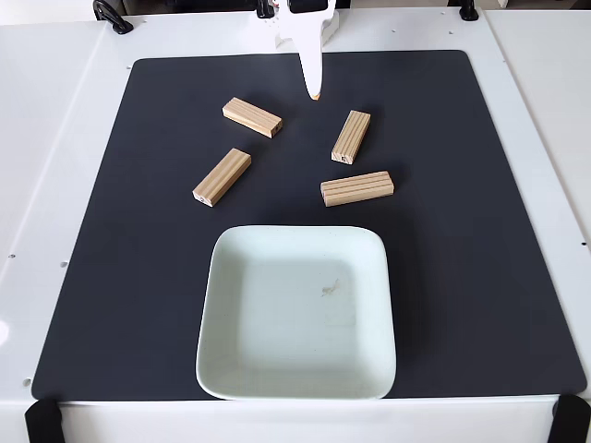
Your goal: Pick up the wooden block and place them on the plate.
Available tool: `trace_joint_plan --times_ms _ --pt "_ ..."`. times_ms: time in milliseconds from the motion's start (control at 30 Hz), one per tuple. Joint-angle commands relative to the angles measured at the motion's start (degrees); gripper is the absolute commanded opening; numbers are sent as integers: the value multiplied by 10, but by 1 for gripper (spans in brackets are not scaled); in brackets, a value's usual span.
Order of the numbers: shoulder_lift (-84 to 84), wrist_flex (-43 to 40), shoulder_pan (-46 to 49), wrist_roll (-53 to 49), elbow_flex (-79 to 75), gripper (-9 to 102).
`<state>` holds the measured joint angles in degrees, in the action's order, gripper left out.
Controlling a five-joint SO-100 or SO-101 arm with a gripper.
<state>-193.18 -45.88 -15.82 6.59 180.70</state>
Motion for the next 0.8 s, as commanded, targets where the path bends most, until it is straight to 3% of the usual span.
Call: trace_joint_plan --times_ms 0,400,633,767 --pt "3 -2 -2 -3 -4 -1" --pt "10 -10 -4 -4 -65 -1" --pt "188 -18 -41 -1 -279 -1" --pt "367 -88 -41 3 -466 -1"
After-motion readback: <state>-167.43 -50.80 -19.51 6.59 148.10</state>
